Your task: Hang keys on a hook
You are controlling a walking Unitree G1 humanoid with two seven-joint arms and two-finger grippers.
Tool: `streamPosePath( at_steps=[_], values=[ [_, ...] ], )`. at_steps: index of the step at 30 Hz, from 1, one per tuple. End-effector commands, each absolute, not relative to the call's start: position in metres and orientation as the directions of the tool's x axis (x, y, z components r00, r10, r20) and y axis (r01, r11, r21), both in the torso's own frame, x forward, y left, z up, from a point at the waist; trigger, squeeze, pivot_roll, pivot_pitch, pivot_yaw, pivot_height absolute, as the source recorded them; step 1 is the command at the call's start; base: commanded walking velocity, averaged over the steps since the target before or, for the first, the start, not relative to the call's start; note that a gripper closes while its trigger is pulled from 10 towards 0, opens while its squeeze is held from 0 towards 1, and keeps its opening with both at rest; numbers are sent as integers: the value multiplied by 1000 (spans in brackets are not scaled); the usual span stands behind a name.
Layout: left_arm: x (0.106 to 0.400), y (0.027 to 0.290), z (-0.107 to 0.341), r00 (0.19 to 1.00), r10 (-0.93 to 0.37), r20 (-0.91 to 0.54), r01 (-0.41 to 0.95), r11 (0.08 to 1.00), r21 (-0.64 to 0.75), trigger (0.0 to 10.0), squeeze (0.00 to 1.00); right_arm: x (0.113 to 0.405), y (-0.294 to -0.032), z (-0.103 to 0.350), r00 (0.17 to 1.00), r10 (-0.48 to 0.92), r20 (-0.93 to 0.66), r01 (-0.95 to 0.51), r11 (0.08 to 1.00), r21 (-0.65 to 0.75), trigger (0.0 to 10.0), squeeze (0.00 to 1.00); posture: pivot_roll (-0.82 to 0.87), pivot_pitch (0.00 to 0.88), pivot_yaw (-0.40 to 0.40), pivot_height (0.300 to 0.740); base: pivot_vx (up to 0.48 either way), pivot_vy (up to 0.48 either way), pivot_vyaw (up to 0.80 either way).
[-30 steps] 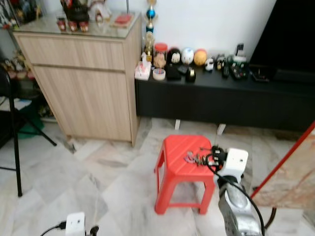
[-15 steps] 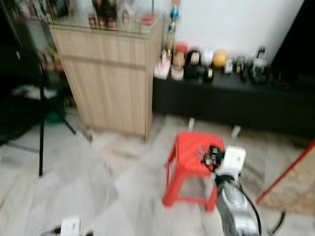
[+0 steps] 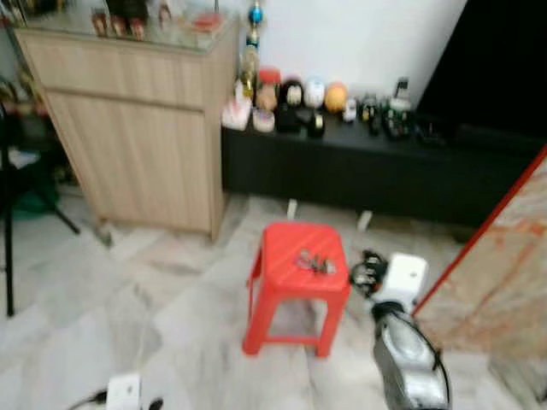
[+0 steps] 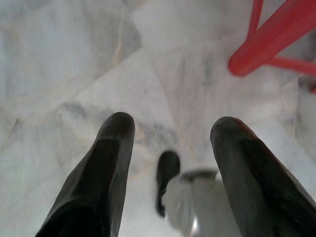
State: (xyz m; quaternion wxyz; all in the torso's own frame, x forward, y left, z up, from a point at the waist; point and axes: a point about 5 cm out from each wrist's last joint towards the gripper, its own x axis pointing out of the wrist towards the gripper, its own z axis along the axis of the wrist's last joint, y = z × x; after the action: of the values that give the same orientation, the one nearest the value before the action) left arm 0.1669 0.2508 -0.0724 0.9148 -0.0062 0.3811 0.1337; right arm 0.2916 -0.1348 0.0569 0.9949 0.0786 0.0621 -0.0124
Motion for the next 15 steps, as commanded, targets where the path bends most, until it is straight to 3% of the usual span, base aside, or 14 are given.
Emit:
streamPosePath(
  at_steps=[1, 15],
  values=[
    [166, 243, -76, 666, 218, -713, -234, 969, 79, 10000, 0, 291, -149, 58, 991, -56, -122, 73, 988, 138, 10000, 0, 77, 0, -105, 740, 0, -472, 0],
    [165, 240, -76, 669, 217, -711, -231, 970, 78, 10000, 0, 290, -149, 58, 991, -60, -122, 77, 987, 140, 10000, 0, 74, 0, -106, 740, 0, -472, 0]
  ],
)
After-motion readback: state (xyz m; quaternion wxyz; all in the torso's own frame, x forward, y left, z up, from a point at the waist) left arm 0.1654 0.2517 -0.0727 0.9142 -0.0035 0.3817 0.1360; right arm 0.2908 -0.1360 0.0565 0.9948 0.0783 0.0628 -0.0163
